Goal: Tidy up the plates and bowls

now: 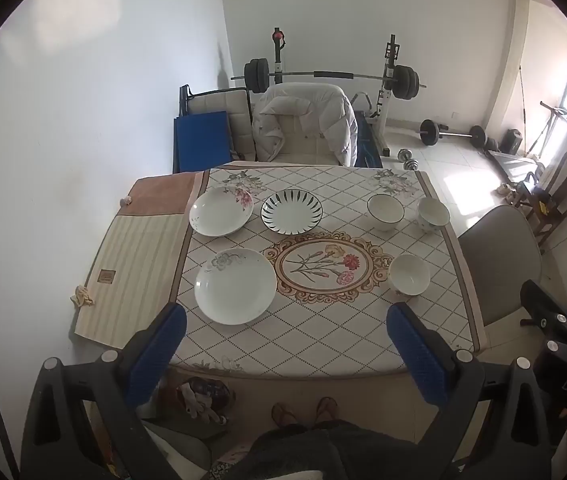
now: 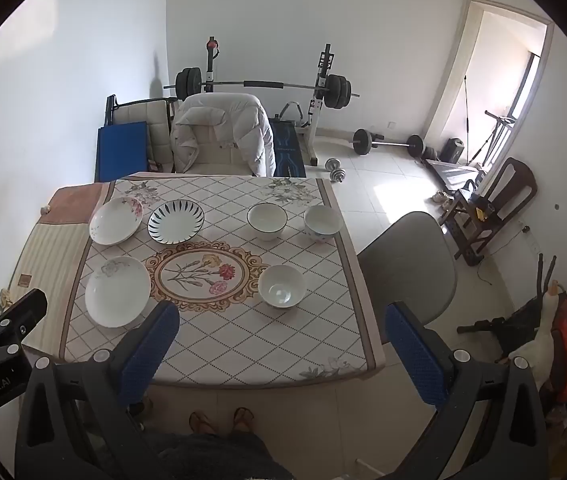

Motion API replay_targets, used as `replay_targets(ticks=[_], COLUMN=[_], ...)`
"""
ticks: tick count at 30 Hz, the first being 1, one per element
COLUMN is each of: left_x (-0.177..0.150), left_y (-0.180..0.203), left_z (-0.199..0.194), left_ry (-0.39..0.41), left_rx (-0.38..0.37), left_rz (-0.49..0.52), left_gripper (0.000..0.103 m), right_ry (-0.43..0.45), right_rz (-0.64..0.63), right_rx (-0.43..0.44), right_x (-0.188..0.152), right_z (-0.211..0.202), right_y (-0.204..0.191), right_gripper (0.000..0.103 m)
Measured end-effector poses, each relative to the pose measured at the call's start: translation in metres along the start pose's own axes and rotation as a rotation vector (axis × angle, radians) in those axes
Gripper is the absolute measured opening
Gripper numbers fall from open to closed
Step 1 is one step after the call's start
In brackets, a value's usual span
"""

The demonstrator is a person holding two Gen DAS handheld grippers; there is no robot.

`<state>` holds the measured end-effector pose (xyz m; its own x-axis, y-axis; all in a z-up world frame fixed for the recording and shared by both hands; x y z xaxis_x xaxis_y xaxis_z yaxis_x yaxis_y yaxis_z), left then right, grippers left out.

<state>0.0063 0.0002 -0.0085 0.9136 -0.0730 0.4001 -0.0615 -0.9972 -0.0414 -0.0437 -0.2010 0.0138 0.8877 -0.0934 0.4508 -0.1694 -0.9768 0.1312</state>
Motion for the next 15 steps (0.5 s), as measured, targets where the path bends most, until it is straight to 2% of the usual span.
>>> replay_targets(ticks=[15], left_x=[-0.004], left_y=[0.005], left_z=[-0.002], left_ry=[0.014], left_rx=[-0.002], left_rz=[0.003], left_gripper=[0.103], right_ry=[-0.002], right_rz=[-0.001], right_rx=[-0.012], right_x=[-0.001], right_z=[0.001], right_y=[0.001], right_gripper=[0.103])
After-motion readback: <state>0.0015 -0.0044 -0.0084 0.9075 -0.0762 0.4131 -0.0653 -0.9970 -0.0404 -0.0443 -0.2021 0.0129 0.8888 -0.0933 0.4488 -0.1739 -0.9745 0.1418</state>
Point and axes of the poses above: each gripper's, at about its wrist camera, not at the fingertips, and z roughly the way its jaws point, y to its right, x to its top, the point moved 1 cm from there along z, roughly the way its jaws point, and after that the axes turned 13 degrees about -y, right-handed, at the moved point
